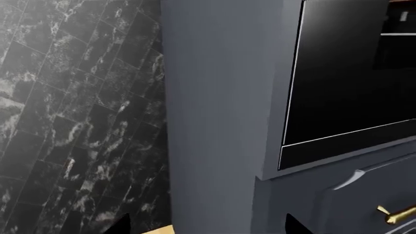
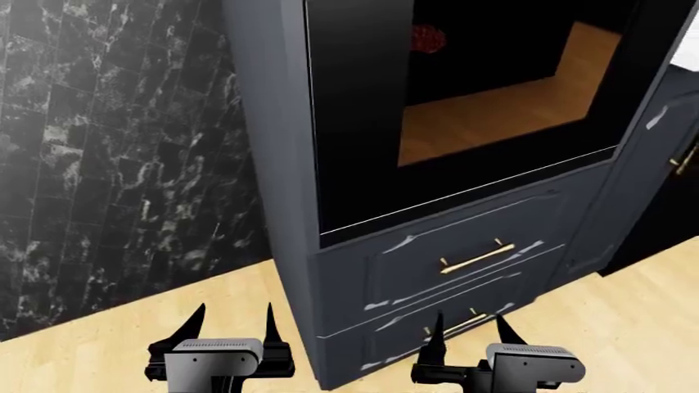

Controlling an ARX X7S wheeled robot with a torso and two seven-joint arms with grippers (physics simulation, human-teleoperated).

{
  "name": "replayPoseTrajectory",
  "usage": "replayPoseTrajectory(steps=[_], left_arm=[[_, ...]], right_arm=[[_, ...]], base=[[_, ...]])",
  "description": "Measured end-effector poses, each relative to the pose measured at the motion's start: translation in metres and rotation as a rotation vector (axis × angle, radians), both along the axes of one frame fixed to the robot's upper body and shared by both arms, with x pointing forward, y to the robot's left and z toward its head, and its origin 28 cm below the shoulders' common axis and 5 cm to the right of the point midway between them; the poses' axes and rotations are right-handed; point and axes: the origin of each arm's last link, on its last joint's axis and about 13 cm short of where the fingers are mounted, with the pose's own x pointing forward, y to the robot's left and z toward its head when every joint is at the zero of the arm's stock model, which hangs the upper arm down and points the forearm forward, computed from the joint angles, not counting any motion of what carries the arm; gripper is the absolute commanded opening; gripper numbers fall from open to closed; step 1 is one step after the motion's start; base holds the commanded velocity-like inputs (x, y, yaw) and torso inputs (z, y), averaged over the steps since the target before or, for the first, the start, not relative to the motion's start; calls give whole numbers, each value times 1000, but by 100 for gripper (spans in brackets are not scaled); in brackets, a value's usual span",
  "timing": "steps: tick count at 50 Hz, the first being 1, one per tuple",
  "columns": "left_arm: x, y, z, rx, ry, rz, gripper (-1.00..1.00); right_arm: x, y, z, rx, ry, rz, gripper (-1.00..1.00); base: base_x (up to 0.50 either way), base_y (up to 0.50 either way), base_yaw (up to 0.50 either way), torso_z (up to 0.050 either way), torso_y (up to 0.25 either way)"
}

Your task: Open the oven door

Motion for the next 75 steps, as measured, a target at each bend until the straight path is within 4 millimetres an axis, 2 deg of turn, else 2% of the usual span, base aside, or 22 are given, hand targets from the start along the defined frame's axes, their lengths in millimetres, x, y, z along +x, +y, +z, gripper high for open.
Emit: replayPoseTrajectory(steps=[45,57,75], left_arm=[[-1,0,0,-1,-1,0,100],[-1,0,0,-2,-1,-2,100],[-1,0,-1,-5,0,-1,100]], right_arm=[[-1,0,0,-4,2,3,100],[0,0,-1,-5,8,-3,100],[0,0,-1,-11,4,-7,100]], base=[[0,0,-214,0,0],[-1,-1,0,0,0],[165,264,0,0,0]])
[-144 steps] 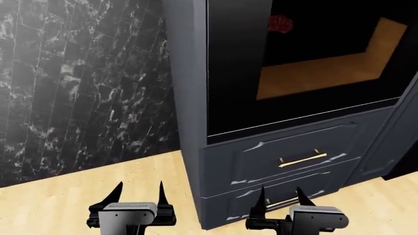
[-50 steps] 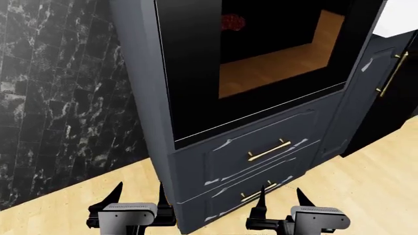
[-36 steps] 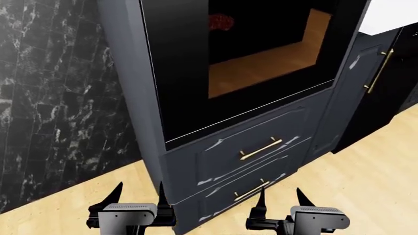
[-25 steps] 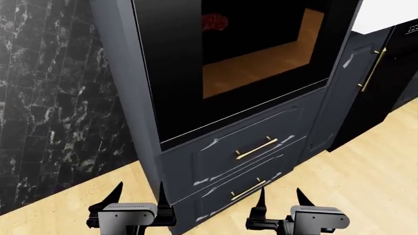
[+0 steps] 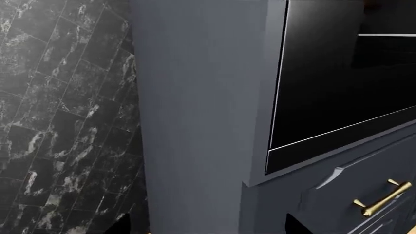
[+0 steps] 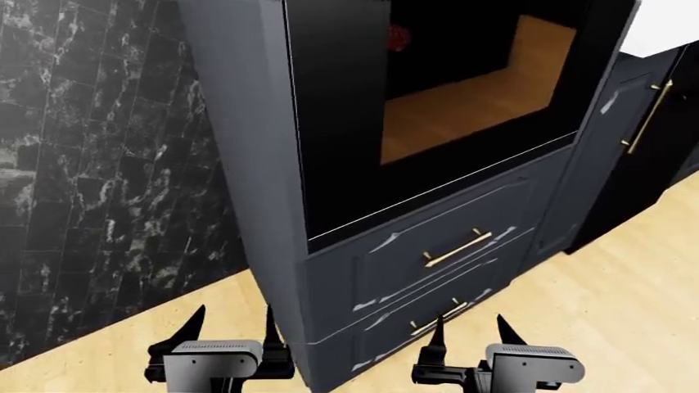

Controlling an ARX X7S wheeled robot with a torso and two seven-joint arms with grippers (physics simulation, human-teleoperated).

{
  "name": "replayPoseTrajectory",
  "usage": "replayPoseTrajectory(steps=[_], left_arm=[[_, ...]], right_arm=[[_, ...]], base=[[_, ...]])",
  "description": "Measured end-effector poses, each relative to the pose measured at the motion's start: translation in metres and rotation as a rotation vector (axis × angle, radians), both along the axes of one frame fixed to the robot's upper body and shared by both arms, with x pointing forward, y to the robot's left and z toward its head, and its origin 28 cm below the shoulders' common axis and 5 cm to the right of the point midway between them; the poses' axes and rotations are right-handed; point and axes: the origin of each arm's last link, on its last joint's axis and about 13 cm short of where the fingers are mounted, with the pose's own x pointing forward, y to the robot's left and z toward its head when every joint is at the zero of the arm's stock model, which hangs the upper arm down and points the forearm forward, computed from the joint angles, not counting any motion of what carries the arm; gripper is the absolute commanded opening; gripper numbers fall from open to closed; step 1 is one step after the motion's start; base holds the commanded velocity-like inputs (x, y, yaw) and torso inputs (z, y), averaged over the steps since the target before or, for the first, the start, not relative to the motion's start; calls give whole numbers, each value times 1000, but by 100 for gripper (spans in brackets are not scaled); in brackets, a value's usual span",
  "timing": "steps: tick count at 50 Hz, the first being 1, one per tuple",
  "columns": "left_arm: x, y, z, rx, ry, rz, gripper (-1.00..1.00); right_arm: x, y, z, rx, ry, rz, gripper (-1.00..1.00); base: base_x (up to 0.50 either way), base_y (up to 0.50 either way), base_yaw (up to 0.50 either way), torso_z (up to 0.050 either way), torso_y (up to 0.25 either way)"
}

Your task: Open the oven door

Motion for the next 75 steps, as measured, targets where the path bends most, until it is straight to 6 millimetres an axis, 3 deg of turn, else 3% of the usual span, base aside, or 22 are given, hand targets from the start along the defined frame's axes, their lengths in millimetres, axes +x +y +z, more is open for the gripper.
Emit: replayPoseTrajectory(steps=[28,75], left_arm=[[1,0,-2,4,4,-4,100],[0,0,-3,1,8,-4,100]], right_arm=[[0,0,-1,7,3,-6,100],[-1,0,-2,6,10,-9,100]], base=[[146,228,0,0,0],[177,-68,0,0,0]])
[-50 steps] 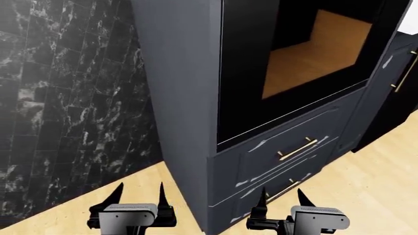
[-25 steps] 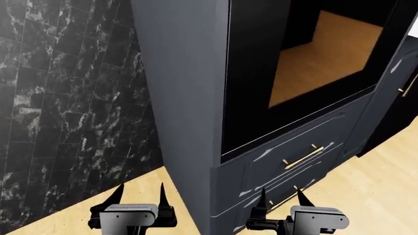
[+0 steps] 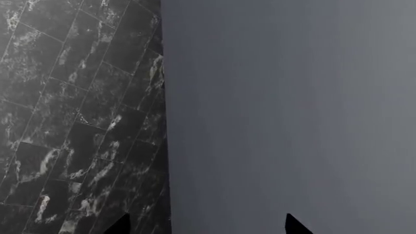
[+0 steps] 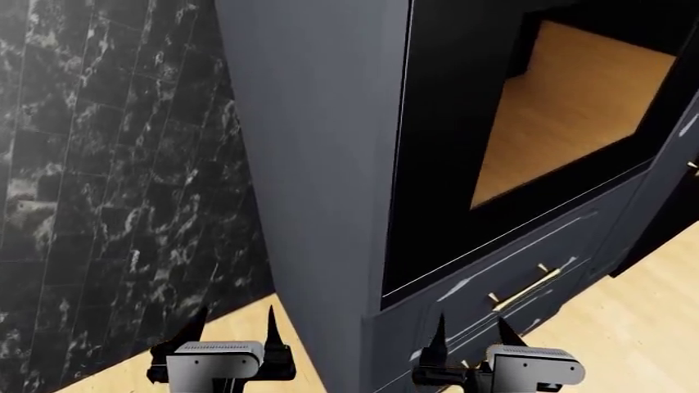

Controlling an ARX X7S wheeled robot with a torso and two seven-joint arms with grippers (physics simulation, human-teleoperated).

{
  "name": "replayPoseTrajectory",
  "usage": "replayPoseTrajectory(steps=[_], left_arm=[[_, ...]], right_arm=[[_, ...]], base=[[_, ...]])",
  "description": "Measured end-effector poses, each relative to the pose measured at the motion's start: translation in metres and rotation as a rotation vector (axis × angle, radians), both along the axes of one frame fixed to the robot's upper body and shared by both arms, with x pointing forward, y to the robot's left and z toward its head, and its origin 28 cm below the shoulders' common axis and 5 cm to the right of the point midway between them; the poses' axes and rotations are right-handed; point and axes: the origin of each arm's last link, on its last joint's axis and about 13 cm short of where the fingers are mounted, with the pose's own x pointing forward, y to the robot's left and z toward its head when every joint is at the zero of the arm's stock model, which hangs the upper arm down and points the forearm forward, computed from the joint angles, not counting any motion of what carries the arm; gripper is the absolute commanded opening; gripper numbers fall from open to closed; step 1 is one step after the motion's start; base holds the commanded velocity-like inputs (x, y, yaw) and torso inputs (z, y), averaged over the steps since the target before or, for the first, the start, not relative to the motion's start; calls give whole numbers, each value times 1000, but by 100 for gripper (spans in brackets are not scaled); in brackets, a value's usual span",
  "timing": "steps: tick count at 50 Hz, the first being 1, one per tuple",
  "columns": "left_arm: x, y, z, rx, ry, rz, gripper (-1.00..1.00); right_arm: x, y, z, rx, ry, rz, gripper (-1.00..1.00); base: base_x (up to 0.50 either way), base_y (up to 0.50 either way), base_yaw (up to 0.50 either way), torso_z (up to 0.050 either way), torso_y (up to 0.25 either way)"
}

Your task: Open the oven door

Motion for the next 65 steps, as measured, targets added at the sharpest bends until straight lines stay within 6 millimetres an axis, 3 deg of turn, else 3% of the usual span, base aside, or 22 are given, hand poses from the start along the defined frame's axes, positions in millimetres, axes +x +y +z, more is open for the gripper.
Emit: replayPoseTrajectory(steps=[39,65], left_arm=[[0,0,1,10,-5,-5,100],[-1,-1,4,20,-10,-12,100]], right_arm=[[-1,-4,2,5,-11,-40,100],[-3,-24,15,-42,-63,-69,100]], base=[[60,-18,0,0,0],[0,0,0,0,0]])
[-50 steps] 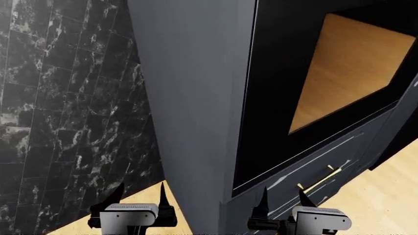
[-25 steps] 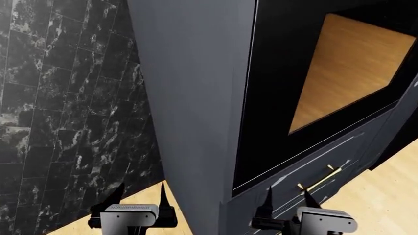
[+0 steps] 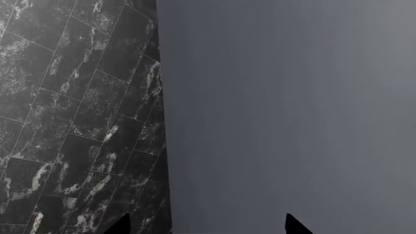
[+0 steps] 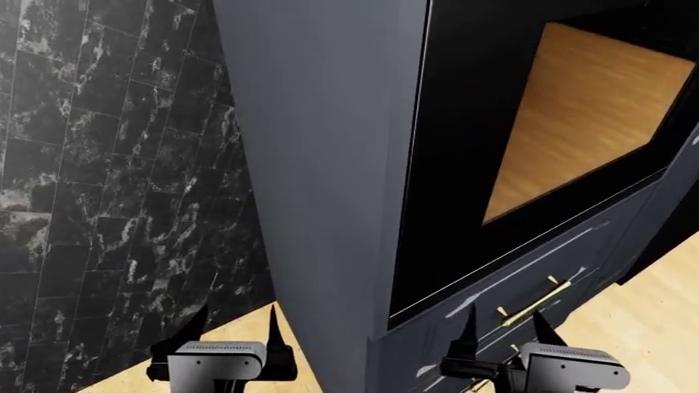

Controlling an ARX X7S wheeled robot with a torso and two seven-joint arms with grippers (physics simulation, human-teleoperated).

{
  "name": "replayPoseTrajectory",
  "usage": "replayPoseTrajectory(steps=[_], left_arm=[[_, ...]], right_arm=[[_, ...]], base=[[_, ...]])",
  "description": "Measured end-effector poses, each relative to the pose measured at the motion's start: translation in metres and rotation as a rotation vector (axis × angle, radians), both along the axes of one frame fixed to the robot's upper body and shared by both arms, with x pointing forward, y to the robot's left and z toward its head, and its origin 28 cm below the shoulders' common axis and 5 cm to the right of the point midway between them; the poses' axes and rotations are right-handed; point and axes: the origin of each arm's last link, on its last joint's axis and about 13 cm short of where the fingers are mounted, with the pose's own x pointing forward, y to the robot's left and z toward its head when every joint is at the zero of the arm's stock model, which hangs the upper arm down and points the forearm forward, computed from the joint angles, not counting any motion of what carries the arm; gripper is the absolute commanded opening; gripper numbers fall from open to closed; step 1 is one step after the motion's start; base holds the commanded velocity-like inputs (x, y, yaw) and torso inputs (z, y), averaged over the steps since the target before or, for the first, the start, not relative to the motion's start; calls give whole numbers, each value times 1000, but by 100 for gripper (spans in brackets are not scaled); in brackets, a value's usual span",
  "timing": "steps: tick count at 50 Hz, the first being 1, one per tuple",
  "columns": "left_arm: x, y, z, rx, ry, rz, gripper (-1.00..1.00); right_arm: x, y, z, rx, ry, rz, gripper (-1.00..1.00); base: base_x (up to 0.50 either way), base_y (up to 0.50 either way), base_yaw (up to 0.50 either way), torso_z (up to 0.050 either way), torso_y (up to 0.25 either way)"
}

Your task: Open the oven door

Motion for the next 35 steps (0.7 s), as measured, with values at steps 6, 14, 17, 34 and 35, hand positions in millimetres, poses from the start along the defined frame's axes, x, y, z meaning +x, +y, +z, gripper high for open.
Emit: replayPoseTrajectory(steps=[6,14,17,34,35], left_arm=[[0,0,-1,2,1,-2,100],[-1,-1,-1,4,3,-6,100],[-1,-1,-1,4,4,-8,100],[-2,-3,-2,6,5,-16,100],[-2,-3,-2,6,5,-17,100]], right_arm=[[2,-10,10,-46,-31,-2,100],[6,-26,27,-126,-79,-7,100],[8,-32,34,-159,-97,-6,100],[15,-70,83,-367,-182,-9,100],[15,-72,87,-380,-188,-10,100]], base=[[0,0,0,0,0],[0,0,0,0,0],[0,0,0,0,0],[0,0,0,0,0],[0,0,0,0,0]])
